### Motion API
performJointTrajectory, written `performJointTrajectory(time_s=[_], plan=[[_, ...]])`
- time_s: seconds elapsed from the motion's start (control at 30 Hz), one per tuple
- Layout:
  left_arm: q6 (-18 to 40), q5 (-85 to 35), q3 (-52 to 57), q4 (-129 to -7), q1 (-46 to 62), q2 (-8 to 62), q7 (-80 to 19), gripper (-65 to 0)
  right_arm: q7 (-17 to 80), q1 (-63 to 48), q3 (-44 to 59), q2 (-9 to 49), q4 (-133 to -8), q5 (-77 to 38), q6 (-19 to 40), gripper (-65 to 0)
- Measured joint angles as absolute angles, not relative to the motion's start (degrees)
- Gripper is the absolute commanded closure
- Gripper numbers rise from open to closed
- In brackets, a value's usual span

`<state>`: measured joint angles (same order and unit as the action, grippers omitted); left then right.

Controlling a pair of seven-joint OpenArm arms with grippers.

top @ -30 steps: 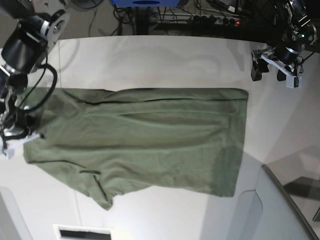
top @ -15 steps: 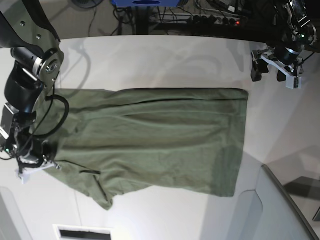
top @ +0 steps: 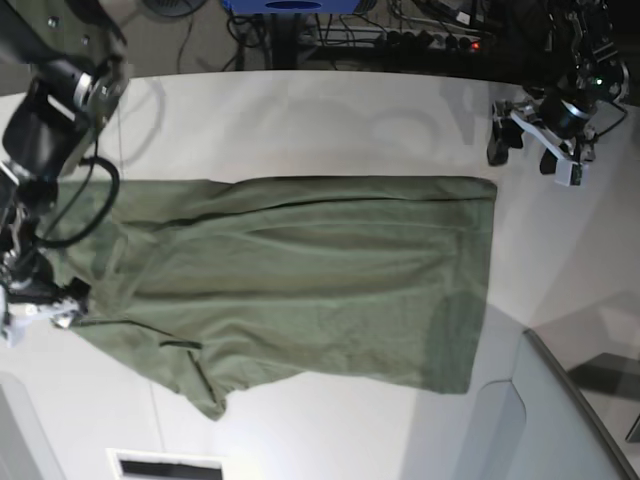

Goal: Layout the t-shirt on the table in an organized manner, then fold the t-shirt properly

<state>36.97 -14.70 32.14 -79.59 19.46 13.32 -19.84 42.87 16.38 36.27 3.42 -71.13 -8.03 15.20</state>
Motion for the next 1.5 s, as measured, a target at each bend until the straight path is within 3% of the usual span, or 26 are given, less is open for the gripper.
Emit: performJointTrajectory(time_s=[0.1,0.23,0.27,0.43,0.5,0.63,0.87,1.07,1.13,1.17,1.3,1.4,1.5], plan=[[36.97,-15.31,32.16,-79.13,19.84,13.1,-16.84,-57.6,44.36,9.17,41.43,0.54,-81.91,-13.69,15.81,-41.1],[36.51,-16.75,31.97,-75.4,18.9,12.21,-19.59,-55.0,47.97,3.05,52.64,-1.83,-83.88,-21.21,14.98,-41.1],[36.73,-18.87,31.88,-74.65,18.72,12.05,-19.9,-51.2,48.93,2.13,55.64,-1.98,-83.46,-24.08,15.38,-41.1],[36.93,-24.69,31.73,-71.96,18.0,12.29,-20.69,-19.3,48.75,0.03,59.61,-0.95,-77.41,-30.37,15.22,-41.1],[36.93,-25.69,31.77,-71.59,18.31,12.56,-20.78,-12.5,49.15,0.54,59.2,-0.6,-73.91,-31.22,15.51,-41.1],[36.93,-25.76,31.79,-71.59,18.24,12.49,-20.78,-18.8,48.49,2.09,59.66,0.64,-68.27,-30.79,15.42,-40.8],[36.93,-25.78,32.05,-71.59,18.79,12.47,-20.8,-39.7,41.91,4.23,59.27,1.56,-62.0,-33.06,16.56,-40.5],[36.93,-25.78,32.05,-71.59,19.42,12.51,-20.8,-41.6,41.15,6.35,59.46,4.12,-56.88,-33.28,16.93,-40.1],[36.91,-25.78,32.05,-71.59,19.51,12.45,-20.8,-41.6,40.18,6.31,59.46,4.27,-56.03,-33.82,16.97,-35.7],[36.91,-25.8,32.05,-71.59,19.51,12.47,-20.8,-41.6,39.2,6.26,59.48,4.27,-55.44,-33.95,16.97,-30.6],[36.91,-25.8,32.03,-71.59,19.35,12.43,-20.78,-45.4,37.67,6.13,59.59,4.82,-52.73,-33.54,16.43,-1.7],[36.91,-25.78,32.03,-71.59,19.31,12.38,-20.78,-50.4,37.54,6.09,59.64,4.69,-51.51,-34.35,16.99,-0.6],[36.91,-25.78,32.03,-71.59,19.22,12.36,-20.8,-51.2,37.65,6.2,59.51,4.71,-51.24,-34.35,17.08,-0.8]])
